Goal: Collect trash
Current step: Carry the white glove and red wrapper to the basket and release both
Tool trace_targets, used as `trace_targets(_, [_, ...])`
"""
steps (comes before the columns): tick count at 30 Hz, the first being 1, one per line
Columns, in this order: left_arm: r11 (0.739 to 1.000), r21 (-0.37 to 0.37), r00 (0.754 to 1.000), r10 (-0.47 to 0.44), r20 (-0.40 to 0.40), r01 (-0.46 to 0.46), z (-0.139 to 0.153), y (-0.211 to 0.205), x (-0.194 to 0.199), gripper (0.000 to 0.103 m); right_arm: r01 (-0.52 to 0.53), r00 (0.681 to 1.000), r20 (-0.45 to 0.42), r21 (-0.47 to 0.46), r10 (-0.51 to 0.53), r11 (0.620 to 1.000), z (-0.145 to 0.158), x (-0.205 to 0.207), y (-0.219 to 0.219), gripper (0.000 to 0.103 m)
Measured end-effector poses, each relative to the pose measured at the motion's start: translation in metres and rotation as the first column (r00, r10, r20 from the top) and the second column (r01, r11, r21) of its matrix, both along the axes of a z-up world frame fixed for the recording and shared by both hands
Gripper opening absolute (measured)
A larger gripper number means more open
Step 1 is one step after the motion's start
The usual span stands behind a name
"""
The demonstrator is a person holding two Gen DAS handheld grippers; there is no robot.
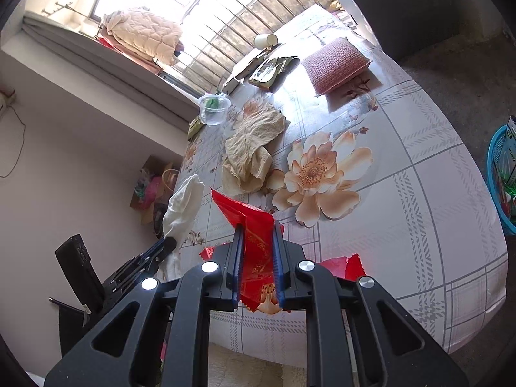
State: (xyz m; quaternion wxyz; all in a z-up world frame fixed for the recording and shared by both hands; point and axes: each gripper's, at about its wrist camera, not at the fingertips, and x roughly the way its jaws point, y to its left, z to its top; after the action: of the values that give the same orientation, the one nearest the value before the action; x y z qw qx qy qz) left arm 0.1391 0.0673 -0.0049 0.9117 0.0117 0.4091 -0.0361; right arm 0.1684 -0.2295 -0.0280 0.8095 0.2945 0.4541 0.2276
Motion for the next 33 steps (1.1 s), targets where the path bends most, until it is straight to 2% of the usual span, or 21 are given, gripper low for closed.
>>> trace_targets(15, [0.997, 0.062, 0.995, -0.051, 0.085, 0.046, 0.038, -0.037, -0.017, 0.011, 0.046, 0.992, 0.112, 0.059, -0.053, 0.997, 0.035, -0.022, -0.034, 0.016])
trace_targets(22, [0.990, 0.051, 0.985, -0.134, 0.106, 0.129, 0.056, -0.075, -0.019, 0.011, 0.145, 0.972, 0.175, 0.084, -0.158, 0.986, 0.054, -0.045, -0.083, 0.016])
trace_targets(27, [0.965, 0.003, 0.959, -0.262, 0.110, 0.263, 0.070, -0.122, -0.007, 0.011, 0.322, 0.913, 0.239, 0.071, -0.330, 0.944, 0.077, -0.078, -0.152, 0.016])
trace_targets(30, [0.929, -0.025, 0.926, -0.365, 0.095, 0.368, 0.074, -0.163, 0.004, 0.011, 0.441, 0.860, 0.253, 0.070, -0.444, 0.895, 0.081, -0.101, -0.197, 0.016])
trace_targets(33, [0.881, -0.056, 0.883, -0.467, 0.056, 0.469, 0.070, -0.214, 0.017, 0.011, 0.545, 0.806, 0.234, 0.067, -0.544, 0.836, 0.071, -0.121, -0.238, 0.016])
